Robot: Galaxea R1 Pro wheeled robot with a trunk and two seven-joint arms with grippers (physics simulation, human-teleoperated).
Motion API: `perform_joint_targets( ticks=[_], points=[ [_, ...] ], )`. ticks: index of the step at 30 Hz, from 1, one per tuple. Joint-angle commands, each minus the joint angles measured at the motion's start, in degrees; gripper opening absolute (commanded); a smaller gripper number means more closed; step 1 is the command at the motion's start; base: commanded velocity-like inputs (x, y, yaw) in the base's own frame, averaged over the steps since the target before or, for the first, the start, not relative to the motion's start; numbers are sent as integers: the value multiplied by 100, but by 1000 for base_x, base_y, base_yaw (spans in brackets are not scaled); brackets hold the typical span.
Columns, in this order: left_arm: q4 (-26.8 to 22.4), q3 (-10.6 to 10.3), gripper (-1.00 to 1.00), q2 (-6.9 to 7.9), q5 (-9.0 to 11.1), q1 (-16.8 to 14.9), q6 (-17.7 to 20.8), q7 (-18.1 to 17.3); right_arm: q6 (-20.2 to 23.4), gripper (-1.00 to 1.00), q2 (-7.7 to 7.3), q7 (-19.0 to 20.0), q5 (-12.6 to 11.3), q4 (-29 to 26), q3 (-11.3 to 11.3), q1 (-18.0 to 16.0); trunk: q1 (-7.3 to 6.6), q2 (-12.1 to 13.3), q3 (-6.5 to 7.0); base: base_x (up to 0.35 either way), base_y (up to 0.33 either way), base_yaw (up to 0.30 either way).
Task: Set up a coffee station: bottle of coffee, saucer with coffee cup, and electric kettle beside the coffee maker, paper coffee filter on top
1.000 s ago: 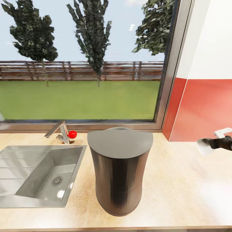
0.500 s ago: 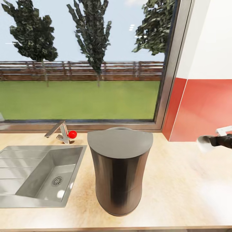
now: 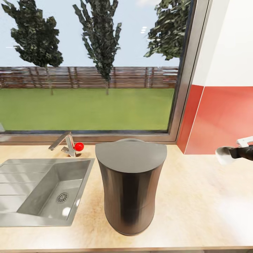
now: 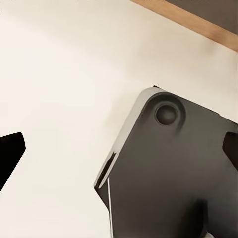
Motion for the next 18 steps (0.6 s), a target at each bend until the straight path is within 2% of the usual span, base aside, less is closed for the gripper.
perform_joint_targets(
  ticks=[1, 18],
  points=[
    [-8, -8, 100, -2, 45, 1, -5, -28, 34, -100, 5, 78, 13, -11, -47, -7, 4, -12, -12, 0, 0, 0],
    [-8, -17, 100, -7, 45, 1, 3, -28, 49, -100, 5, 90, 13, -204, -40, -7, 4, -12, -12, 0, 0, 0]
  ],
)
